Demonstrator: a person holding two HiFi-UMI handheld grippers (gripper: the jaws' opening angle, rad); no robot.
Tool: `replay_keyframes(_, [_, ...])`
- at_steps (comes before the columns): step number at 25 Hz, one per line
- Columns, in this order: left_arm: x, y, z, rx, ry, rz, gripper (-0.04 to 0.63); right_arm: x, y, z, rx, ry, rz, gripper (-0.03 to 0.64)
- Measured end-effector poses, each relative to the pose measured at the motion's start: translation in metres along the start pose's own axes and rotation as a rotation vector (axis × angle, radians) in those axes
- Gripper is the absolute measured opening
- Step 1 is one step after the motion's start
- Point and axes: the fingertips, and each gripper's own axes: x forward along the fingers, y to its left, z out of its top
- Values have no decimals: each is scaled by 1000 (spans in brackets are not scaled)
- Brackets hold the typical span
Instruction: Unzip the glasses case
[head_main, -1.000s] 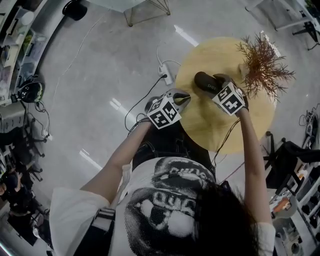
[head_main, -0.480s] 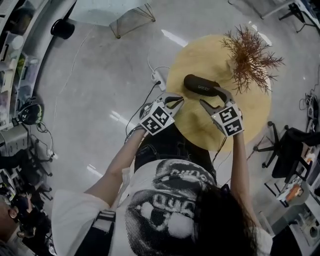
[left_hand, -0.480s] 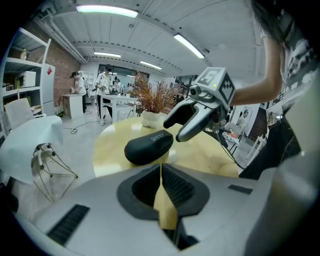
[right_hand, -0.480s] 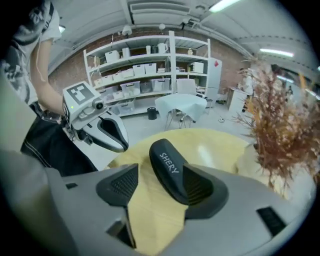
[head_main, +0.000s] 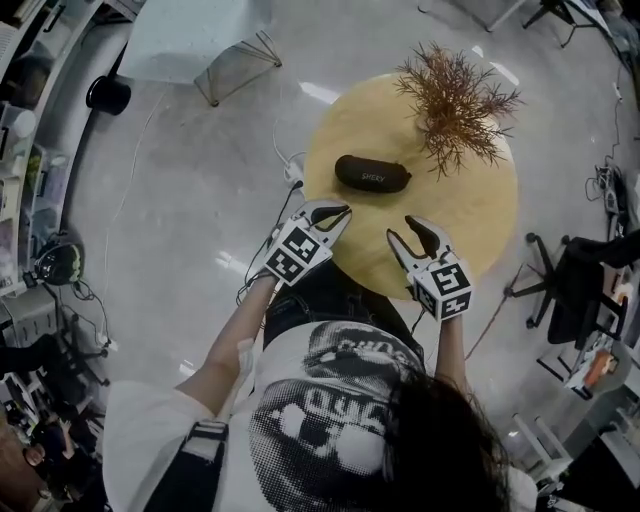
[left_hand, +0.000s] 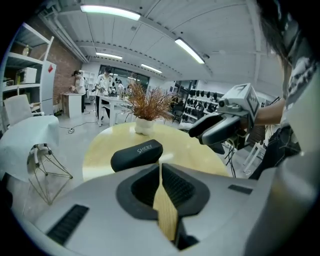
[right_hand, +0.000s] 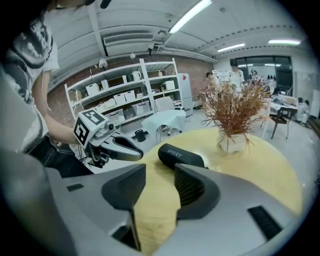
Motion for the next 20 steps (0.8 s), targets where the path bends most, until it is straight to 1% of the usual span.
replay_keyframes(7, [-4, -35, 18, -14, -28, 54, 15, -58, 7, -13, 46, -105, -4, 161])
replay_keyframes(11, [-13, -64, 25, -25, -69, 93, 15, -86, 21, -25, 44, -162, 11, 153])
replay_keyframes(16, [-32, -117, 19, -68, -120, 147, 15, -123, 50, -51, 19, -211, 46, 136])
replay_keyframes(20, [-47, -162, 9, -82, -145, 170, 15, -152, 71, -71, -1, -238, 54, 88])
